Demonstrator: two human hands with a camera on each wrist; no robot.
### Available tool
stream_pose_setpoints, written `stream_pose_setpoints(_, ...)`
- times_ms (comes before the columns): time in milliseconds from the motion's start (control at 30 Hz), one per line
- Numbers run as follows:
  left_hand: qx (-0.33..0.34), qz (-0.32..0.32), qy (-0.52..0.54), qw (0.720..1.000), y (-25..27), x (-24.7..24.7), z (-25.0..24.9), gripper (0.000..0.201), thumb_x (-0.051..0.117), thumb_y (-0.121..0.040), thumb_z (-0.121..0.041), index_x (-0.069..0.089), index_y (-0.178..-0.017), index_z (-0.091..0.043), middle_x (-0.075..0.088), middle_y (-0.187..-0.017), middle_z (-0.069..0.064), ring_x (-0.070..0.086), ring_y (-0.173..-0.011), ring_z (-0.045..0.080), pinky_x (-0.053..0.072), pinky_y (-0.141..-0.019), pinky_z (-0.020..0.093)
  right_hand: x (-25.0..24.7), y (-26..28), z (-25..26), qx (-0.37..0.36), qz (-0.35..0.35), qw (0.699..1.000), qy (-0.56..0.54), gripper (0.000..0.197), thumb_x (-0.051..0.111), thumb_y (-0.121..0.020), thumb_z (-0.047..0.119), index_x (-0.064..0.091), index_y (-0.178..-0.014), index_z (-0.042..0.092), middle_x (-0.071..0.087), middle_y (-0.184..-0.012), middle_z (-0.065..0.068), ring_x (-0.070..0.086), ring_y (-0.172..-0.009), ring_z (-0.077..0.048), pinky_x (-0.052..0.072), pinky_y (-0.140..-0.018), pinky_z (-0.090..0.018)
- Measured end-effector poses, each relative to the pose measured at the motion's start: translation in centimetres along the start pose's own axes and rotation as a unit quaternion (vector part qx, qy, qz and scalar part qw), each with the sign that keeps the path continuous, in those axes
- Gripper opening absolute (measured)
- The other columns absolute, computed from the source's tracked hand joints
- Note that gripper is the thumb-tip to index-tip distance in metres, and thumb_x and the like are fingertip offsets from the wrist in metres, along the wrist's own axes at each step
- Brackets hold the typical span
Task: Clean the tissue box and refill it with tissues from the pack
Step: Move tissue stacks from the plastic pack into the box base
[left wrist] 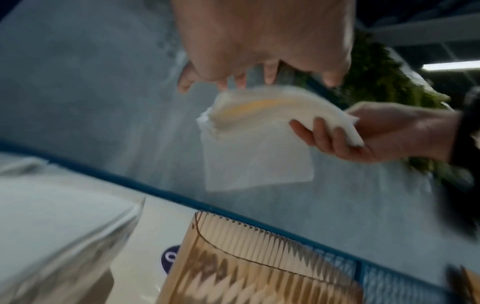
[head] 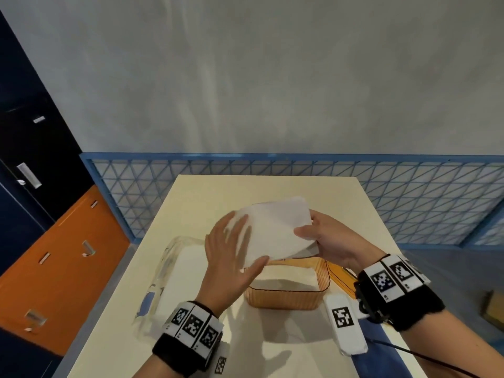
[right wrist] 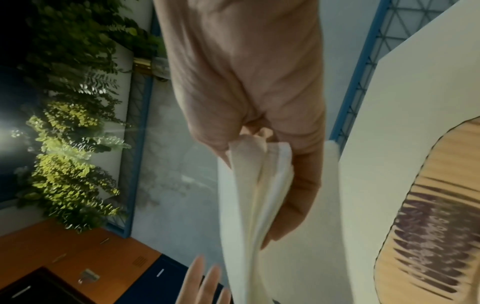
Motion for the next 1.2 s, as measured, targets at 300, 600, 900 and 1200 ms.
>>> stream_pose_setpoints(300, -0.343, 0.074, 0.503, 0.790, 0.2, 3.9, 5.7, 0.053, 0.031, -0.092, -0.061, 0.056, -0.123, -0.026, 0.062, -0.125, 0.009, 0.056, -0.111, 0.022, 0.040, -0.094, 0.034, -1.8, 1.3, -1.1, -0.024, -0.019, 0.996, -0.078, 0.036, 0.049, -0.090, -0.003, 0.053, -0.118, 0.018, 0.066, -0.110, -0.006, 0.066, -0.094, -0.022, 0.057, -0.076, -0.034)
stream_pose_setpoints(600, -0.344, 0.092, 0.502, 0.788, 0.1, 3.3, 5.8, 0.052, 0.062, -0.083, -0.031, 0.054, -0.128, -0.004, 0.063, -0.125, 0.017, 0.060, -0.113, 0.033, 0.058, -0.079, 0.036, -2.0, 0.3, -3.1, 0.006, -0.024, 0.995, -0.098, 0.038, 0.046, -0.093, 0.005, 0.050, -0.130, 0.011, 0.063, -0.125, -0.011, 0.058, -0.115, -0.030, 0.051, -0.091, -0.040)
stream_pose_setpoints(900, -0.322, 0.045, 0.425, 0.845, 1.4, -1.1, 8.3, 0.024, 0.057, -0.091, -0.021, 0.059, -0.114, -0.024, 0.069, -0.106, -0.001, 0.063, -0.099, 0.020, 0.052, -0.086, 0.038, 2.8, -2.4, -2.1, -0.057, -0.065, 0.990, 0.111, 0.037, 0.045, -0.093, 0.008, 0.036, -0.126, 0.023, 0.042, -0.127, -0.002, 0.046, -0.109, -0.016, 0.044, -0.079, -0.023)
stream_pose_setpoints(1200, -0.339, -0.080, 0.332, 0.876, 6.2, -7.6, 15.2, 0.021, 0.066, -0.082, -0.019, 0.062, -0.102, -0.025, 0.067, -0.107, 0.004, 0.062, -0.103, 0.025, 0.050, -0.092, 0.040, 11.6, -6.5, -3.7, -0.065, -0.007, 0.982, 0.175, 0.030, 0.038, -0.095, 0.002, 0.024, -0.116, 0.018, 0.046, -0.097, -0.002, 0.047, -0.082, -0.006, 0.044, -0.066, -0.016)
Point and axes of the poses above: each hand's wrist, its own y-axis away from the middle knuckle, its own x-axis out of the palm, z = x × y, the point moved 10 cm from there along -y, towards the middle knuckle
